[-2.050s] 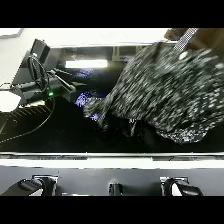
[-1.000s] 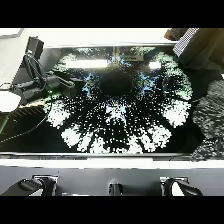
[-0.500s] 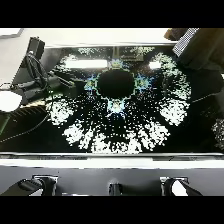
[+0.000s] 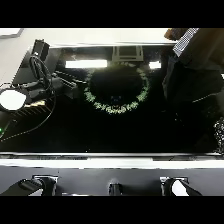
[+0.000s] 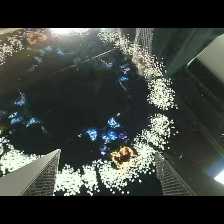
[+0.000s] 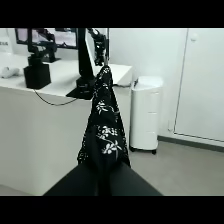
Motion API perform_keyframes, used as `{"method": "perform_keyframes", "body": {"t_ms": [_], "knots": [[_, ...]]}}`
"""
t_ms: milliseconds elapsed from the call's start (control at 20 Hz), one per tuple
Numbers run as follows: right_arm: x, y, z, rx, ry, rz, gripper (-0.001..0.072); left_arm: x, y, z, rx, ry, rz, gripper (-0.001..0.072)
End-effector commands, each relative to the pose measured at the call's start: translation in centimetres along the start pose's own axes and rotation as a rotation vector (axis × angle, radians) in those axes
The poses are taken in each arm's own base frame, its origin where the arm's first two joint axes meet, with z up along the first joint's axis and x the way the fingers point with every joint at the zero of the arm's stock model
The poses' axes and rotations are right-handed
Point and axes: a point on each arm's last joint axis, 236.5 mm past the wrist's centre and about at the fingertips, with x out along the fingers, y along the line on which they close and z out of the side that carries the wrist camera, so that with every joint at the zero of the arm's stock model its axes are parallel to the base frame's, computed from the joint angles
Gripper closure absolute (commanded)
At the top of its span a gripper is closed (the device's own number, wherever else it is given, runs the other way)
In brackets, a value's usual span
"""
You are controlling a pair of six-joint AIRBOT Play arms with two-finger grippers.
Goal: Fold the clothes and pants, and hang the long-sleeved shirts on hangers.
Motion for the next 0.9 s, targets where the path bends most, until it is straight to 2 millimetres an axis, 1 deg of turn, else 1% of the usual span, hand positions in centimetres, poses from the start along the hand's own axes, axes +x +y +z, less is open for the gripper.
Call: {"method": "perform_keyframes", "body": {"t_ms": [0,50,100,150,200,250,400,450,500,550,600,700,800,850], "knots": [[-0.7,2.6,0.4,0.000,-0.007,0.098,0.0695,0.1,0.0,-0.1,-0.001,0.003,0.000,0.0024],[-1.1,3.5,0.6,-0.013,-0.015,0.124,0.0695,0.1,0.0,-0.1,-0.001,0.003,0.000,0.0025],[-1.3,4.0,0.8,-0.028,-0.024,0.133,0.0695,0.1,0.0,-0.1,-0.001,0.003,0.000,0.0024],[-1.5,3.7,1.3,-0.054,-0.044,0.113,0.0695,0.1,0.0,-0.1,-0.001,0.003,0.000,0.0024],[-1.5,2.8,1.9,-0.078,-0.067,0.079,0.0695,0.1,0.0,-0.1,-0.001,0.003,0.000,0.0024],[-1.6,1.4,2.8,-0.080,-0.093,0.029,0.0695,0.1,0.0,-0.1,-0.001,0.003,0.000,0.0024],[-1.9,-2.5,5.1,-0.017,-0.138,-0.065,0.0695,0.2,0.1,-0.2,-0.001,0.005,0.000,0.0024],[-2.0,-3.8,5.6,-0.010,-0.148,-0.095,0.0695,0.2,0.1,-0.2,-0.002,0.006,0.000,0.0024],[-1.9,-4.9,5.7,-0.005,-0.150,-0.127,0.0695,0.3,0.1,-0.3,-0.002,0.009,0.000,0.0024],[-1.8,-6.2,5.3,0.016,-0.133,-0.164,0.0695,0.4,0.1,-0.4,-0.003,0.011,0.000,0.0024],[-1.4,-7.4,4.3,0.037,-0.096,-0.199,0.0695,0.5,0.1,-0.4,-0.004,0.013,0.000,0.0024],[-0.8,-8.6,2.0,0.062,-0.010,-0.243,0.0694,0.6,0.2,-0.5,-0.005,0.016,-0.001,0.0024],[-0.7,-8.8,-0.1,0.078,0.069,-0.260,0.0692,0.6,0.2,-0.5,-0.005,0.016,-0.001,0.0024],[-0.6,-8.3,-0.8,0.082,0.099,-0.238,0.0691,0.6,0.2,-0.5,-0.005,0.016,-0.001,0.0024]]}}
